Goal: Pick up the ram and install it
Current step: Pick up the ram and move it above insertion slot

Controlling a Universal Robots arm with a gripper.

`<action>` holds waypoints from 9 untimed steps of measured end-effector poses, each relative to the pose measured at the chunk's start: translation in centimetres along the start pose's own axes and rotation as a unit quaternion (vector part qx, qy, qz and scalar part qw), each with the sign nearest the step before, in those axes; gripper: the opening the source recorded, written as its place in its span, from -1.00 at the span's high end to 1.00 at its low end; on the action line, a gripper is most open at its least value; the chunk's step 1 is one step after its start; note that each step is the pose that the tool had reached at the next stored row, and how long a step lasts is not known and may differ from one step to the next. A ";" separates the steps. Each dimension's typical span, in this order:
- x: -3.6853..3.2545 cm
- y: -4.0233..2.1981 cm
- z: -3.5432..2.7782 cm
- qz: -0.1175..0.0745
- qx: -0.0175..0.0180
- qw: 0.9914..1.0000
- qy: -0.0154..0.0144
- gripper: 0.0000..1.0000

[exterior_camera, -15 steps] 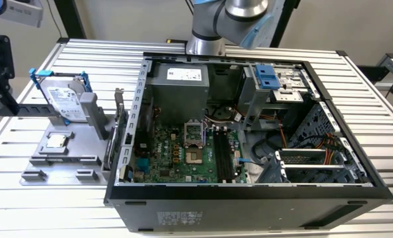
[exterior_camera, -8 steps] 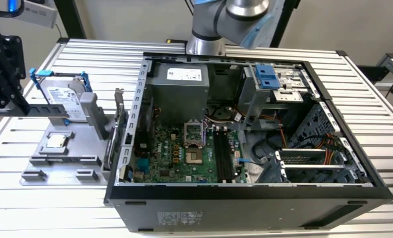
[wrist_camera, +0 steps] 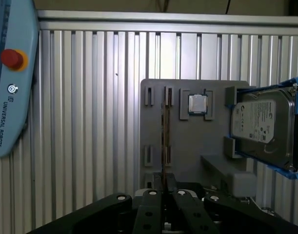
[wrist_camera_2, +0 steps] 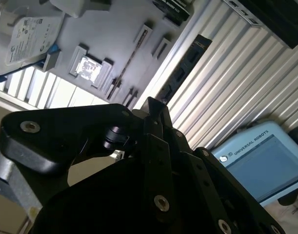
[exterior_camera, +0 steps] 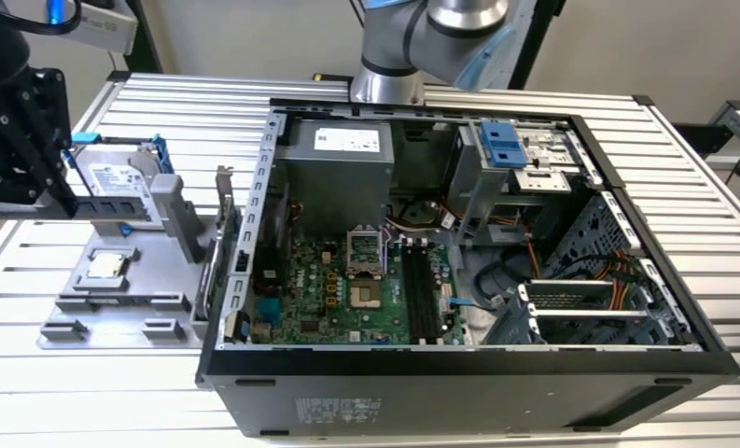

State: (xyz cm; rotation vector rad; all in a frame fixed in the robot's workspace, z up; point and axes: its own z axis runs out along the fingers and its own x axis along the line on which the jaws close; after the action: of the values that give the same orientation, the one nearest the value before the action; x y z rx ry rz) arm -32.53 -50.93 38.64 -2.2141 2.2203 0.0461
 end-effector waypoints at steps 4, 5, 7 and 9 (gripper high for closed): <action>0.00 -0.60 -0.01 0.000 0.000 1.000 0.000 1.00; 0.00 -0.73 -0.01 0.000 0.000 1.000 0.000 1.00; 0.00 -0.97 -0.02 0.000 0.000 1.000 0.001 1.00; 0.00 -1.20 -0.02 0.000 0.000 1.000 0.001 1.00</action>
State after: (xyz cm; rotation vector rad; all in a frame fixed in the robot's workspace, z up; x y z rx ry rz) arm -31.33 -50.93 38.64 -2.2150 2.2213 0.0441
